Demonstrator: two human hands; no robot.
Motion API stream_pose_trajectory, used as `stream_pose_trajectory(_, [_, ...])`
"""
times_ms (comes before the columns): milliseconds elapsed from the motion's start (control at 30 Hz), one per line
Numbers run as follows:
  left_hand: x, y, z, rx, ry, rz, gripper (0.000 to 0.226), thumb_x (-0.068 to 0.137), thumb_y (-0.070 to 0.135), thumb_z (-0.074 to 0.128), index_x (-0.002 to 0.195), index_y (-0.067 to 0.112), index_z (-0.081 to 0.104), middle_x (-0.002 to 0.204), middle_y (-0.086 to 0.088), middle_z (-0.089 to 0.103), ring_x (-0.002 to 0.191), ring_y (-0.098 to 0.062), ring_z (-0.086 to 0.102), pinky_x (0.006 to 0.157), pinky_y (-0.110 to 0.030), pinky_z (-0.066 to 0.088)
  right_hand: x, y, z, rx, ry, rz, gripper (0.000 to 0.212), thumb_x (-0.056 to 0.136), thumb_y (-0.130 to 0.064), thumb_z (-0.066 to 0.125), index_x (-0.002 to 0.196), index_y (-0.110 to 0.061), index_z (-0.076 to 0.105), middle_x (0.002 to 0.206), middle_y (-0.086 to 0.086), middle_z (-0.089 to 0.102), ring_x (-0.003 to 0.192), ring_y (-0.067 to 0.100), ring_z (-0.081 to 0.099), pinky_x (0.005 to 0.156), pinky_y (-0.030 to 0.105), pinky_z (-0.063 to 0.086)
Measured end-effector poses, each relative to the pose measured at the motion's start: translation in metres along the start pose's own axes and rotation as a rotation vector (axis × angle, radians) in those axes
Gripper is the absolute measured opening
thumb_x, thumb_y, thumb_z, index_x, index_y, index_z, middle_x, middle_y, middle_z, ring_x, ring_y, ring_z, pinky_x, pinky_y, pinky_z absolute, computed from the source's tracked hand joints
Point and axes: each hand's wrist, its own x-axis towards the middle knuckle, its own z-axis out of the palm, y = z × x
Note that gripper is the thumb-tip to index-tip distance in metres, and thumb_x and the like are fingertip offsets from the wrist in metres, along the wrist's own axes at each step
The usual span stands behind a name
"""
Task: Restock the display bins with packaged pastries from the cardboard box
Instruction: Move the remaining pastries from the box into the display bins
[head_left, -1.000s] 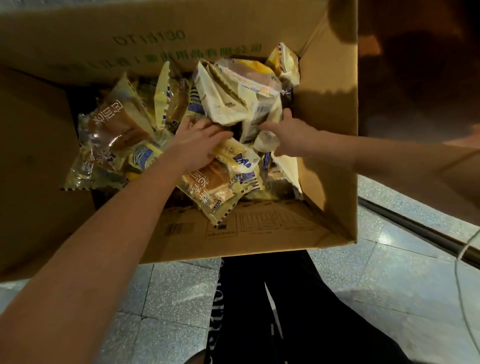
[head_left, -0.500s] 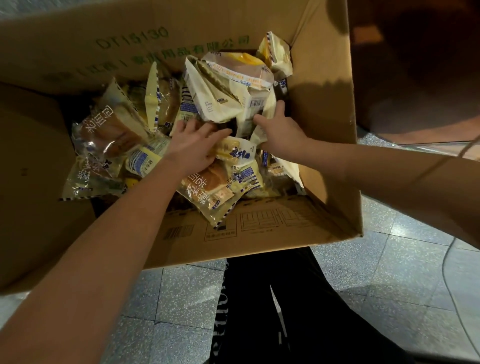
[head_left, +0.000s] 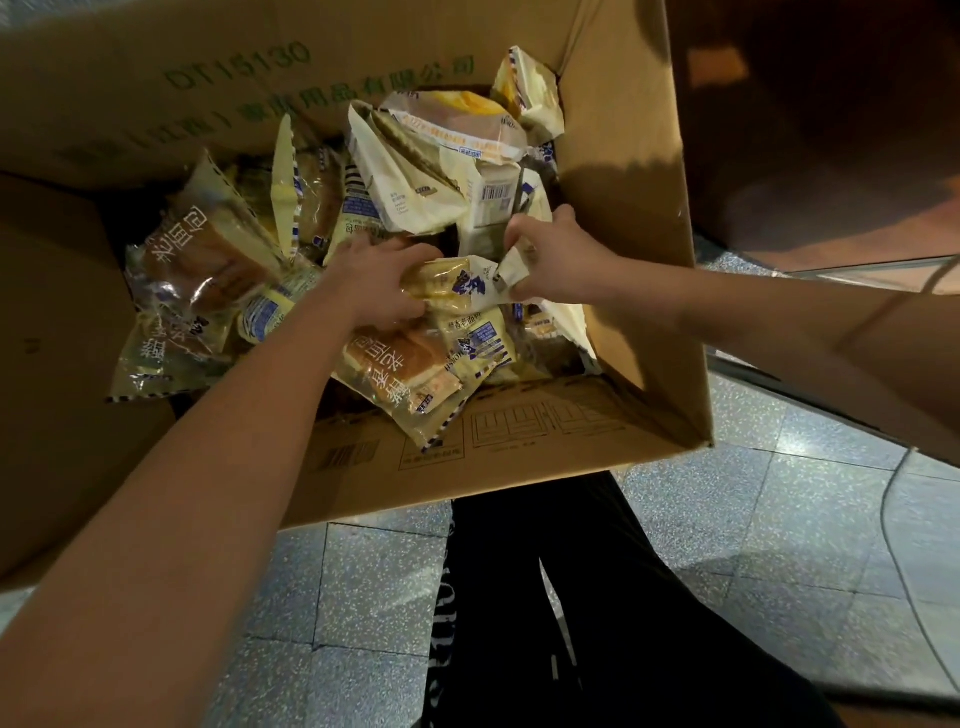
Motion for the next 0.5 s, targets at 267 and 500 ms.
stream_pose_trajectory(267, [-0.019,0.002,-0.010,-0.018,-0.001,0.013,0.070,0.081,0.043,0.069,0.143,0.037,0.035,0.151,0.001,0.040,0.132,-0.036,0.035,0.106,-0.049,0.031,-0.020,0.000,-0.005,0.173,0.010,-0.034,0.054,0.080,-0.024,0.079,0.123,-0.031,0.049,0.132,0.007,0.028,0.089,0.016,0.049,0.066,0.016,0.043])
stream_pose_trajectory(500, [-0.024,-0.004,-0.005,-0.198,0.109,0.051,0.067,0.080,0.029,0.073,0.138,0.025,0.041,0.142,0.003,0.044,0.122,-0.023,0.047,0.091,-0.039,0.041,-0.034,-0.003,-0.009,0.257,0.090,-0.063,0.055,0.075,-0.044,0.081,0.118,-0.026,0.052,0.123,0.003,0.033,0.098,0.019,0.050,0.065,0.022,0.054])
